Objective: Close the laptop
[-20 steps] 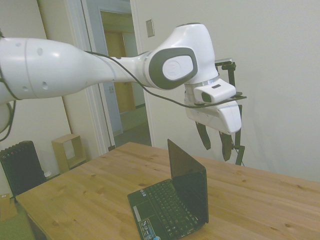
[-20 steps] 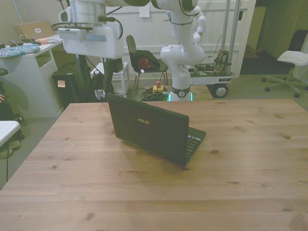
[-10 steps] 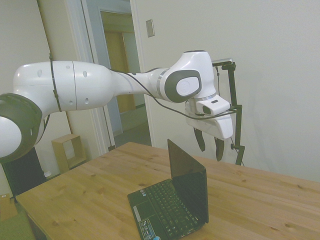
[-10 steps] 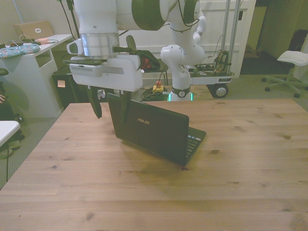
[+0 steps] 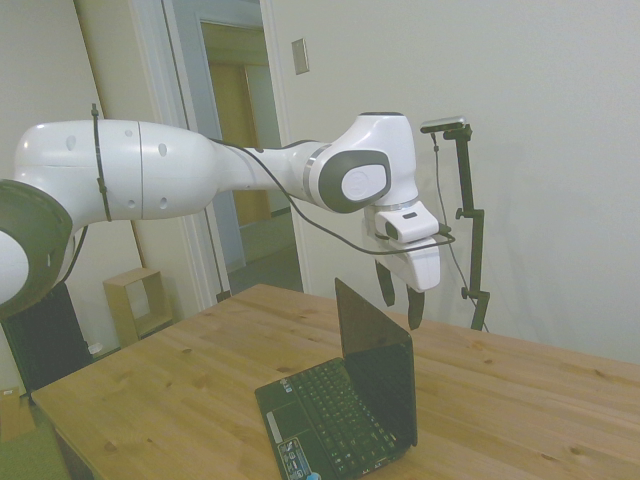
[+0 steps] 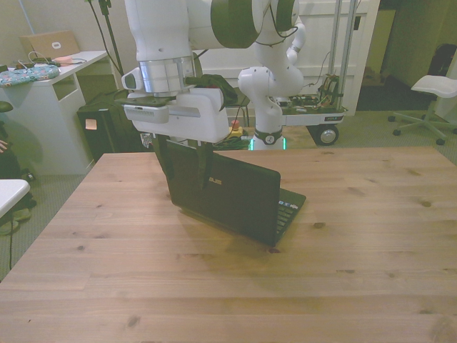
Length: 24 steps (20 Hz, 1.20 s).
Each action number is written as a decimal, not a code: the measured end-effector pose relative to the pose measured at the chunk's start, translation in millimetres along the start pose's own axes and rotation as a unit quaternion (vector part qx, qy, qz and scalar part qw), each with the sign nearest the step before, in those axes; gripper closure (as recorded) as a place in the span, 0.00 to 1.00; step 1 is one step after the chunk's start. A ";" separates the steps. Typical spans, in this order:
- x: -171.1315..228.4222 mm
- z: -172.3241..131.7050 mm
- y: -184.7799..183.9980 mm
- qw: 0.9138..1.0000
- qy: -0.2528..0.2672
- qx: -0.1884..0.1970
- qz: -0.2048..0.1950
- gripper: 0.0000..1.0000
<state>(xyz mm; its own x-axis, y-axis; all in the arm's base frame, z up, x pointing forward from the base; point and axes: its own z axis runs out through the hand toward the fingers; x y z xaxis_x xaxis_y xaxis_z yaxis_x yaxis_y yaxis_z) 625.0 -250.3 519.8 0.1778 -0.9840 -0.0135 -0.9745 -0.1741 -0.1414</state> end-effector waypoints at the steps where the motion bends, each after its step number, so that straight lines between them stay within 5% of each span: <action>1: -1.0 0.0 3.4 1.000 -0.002 -0.002 0.001 1.00; 24: 13.2 2.2 19.2 1.000 -0.003 -0.009 0.016 1.00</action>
<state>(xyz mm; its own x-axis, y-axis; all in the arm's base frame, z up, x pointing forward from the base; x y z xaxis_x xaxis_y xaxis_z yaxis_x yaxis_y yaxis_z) 608.9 -266.6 514.8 0.1464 -0.9889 -0.0239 -0.9820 -0.1424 -0.1237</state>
